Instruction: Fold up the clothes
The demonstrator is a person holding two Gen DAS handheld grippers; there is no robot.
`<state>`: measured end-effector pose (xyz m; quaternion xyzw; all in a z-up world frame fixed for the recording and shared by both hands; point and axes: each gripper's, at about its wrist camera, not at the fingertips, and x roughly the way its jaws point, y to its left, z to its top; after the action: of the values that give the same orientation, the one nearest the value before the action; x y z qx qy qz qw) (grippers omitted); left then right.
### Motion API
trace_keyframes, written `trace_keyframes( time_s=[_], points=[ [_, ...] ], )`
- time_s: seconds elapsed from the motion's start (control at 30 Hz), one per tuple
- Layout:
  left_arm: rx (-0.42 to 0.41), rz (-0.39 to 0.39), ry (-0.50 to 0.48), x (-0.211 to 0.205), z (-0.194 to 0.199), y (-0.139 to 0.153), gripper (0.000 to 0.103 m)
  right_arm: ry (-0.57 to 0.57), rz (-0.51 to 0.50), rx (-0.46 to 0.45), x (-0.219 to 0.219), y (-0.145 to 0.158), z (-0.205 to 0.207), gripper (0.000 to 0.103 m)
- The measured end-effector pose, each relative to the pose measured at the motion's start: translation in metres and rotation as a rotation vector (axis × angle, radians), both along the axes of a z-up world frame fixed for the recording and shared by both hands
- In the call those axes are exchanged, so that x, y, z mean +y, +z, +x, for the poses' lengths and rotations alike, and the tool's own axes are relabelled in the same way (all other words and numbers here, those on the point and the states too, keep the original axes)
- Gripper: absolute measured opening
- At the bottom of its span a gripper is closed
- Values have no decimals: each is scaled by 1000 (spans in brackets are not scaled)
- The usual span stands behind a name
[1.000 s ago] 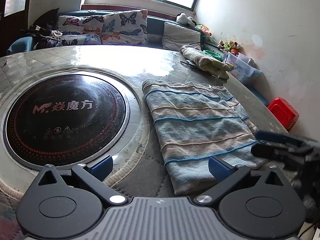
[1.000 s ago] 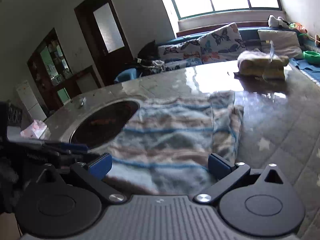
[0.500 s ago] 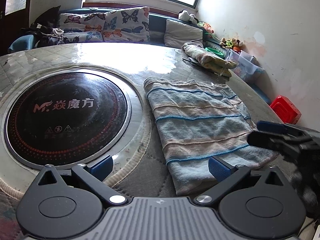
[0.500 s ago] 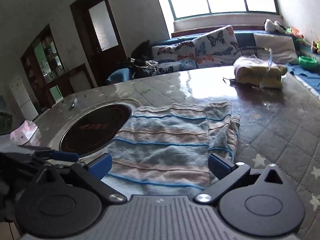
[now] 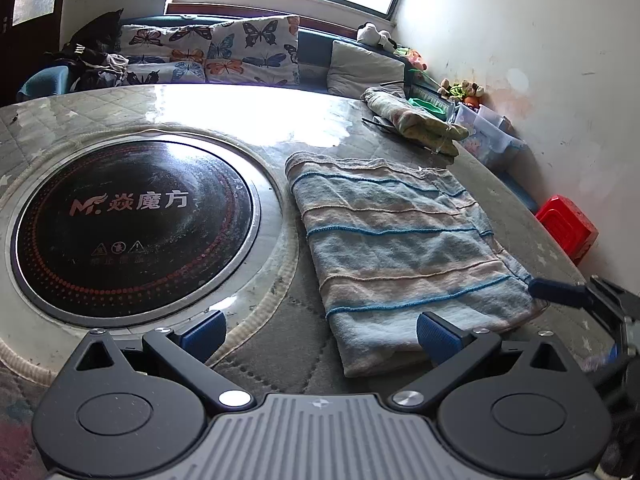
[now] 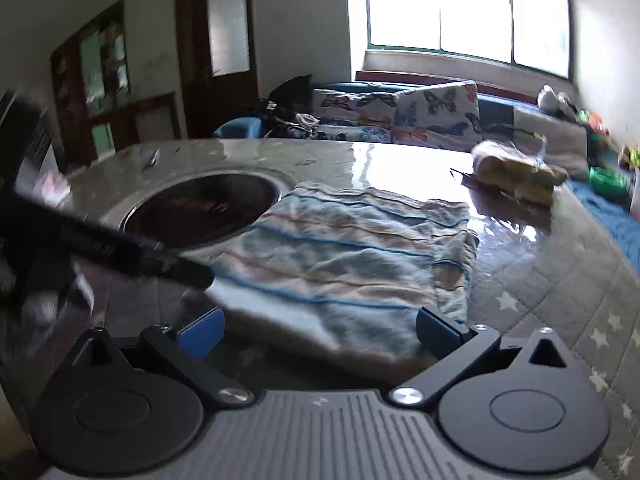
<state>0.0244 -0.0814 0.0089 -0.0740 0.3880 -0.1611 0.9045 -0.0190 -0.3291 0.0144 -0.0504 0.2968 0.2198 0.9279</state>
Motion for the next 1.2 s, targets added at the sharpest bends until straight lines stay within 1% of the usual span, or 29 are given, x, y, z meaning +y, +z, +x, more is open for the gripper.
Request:
trace_keyframes(
  time_s=[0.07, 0.3, 0.43, 0.53, 0.73, 0.87, 1.07, 1.2],
  points=[
    [1, 1, 4, 1, -1, 0, 103, 21, -33, -9, 6, -1, -7, 103],
    [17, -10, 7, 2, -6, -1, 103, 11, -49, 10, 9, -4, -18, 103],
    [11, -6, -3, -1, -13, -1, 103, -24, -62, 16, 8, -4, -20, 103],
    [11, 3, -3, -1, -17, 0, 103, -82, -92, 43, 7, -7, -20, 103],
    [11, 21, -5, 1, -28, -1, 103, -174, -91, 80, 3, -12, -22, 103],
    [2, 34, -12, 0, -35, 1, 103, -212, -102, 104, 6, -15, -25, 103],
    [-2, 46, -23, -2, -46, 3, 103, -271, -87, 112, 8, -13, -31, 103],
    [0, 49, -22, -2, -50, 2, 103, -286, -69, 118, 10, -11, -33, 103]
  ],
)
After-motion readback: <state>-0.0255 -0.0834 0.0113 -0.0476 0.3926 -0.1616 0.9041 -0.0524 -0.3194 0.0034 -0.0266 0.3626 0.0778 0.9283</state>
